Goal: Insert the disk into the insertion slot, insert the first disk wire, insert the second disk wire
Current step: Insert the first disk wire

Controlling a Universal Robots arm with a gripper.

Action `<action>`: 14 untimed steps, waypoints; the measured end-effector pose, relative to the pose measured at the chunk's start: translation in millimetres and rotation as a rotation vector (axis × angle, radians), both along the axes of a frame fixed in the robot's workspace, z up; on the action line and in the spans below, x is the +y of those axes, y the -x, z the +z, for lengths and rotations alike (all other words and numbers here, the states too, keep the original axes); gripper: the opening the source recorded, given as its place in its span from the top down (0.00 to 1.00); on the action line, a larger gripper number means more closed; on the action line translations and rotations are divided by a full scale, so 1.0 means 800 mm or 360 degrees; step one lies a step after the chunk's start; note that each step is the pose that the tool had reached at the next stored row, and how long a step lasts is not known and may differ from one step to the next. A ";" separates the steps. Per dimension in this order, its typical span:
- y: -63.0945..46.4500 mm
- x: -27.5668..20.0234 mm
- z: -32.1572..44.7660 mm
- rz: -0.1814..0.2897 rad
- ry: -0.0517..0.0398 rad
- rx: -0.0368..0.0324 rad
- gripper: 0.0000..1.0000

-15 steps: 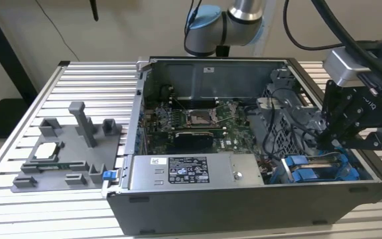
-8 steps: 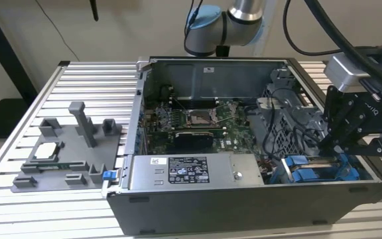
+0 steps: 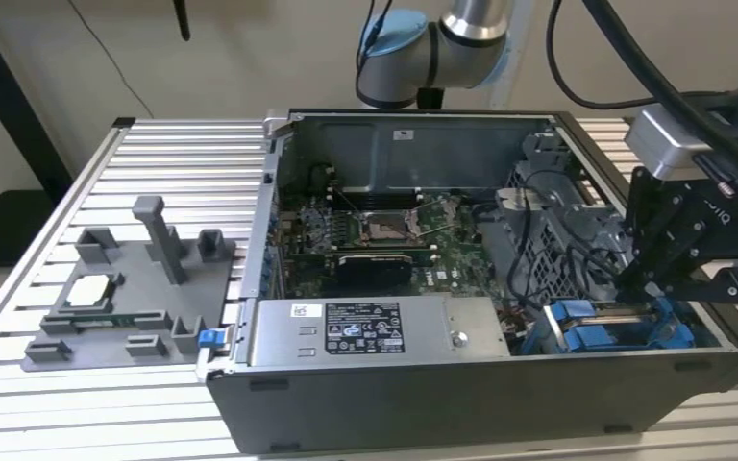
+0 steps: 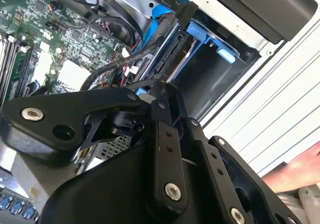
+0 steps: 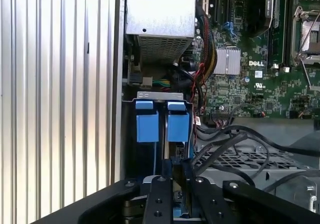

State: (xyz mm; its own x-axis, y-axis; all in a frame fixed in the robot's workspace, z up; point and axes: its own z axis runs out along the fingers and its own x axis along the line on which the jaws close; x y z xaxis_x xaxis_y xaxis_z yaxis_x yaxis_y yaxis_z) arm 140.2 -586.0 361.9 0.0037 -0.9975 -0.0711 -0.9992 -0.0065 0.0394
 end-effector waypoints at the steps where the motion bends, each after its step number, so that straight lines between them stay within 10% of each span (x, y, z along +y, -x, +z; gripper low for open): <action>1: 0.000 -0.0004 -0.0010 0.0000 0.0004 0.0000 1.00; 14: -0.008 0.0079 -0.0183 0.0010 0.0017 -0.0023 1.00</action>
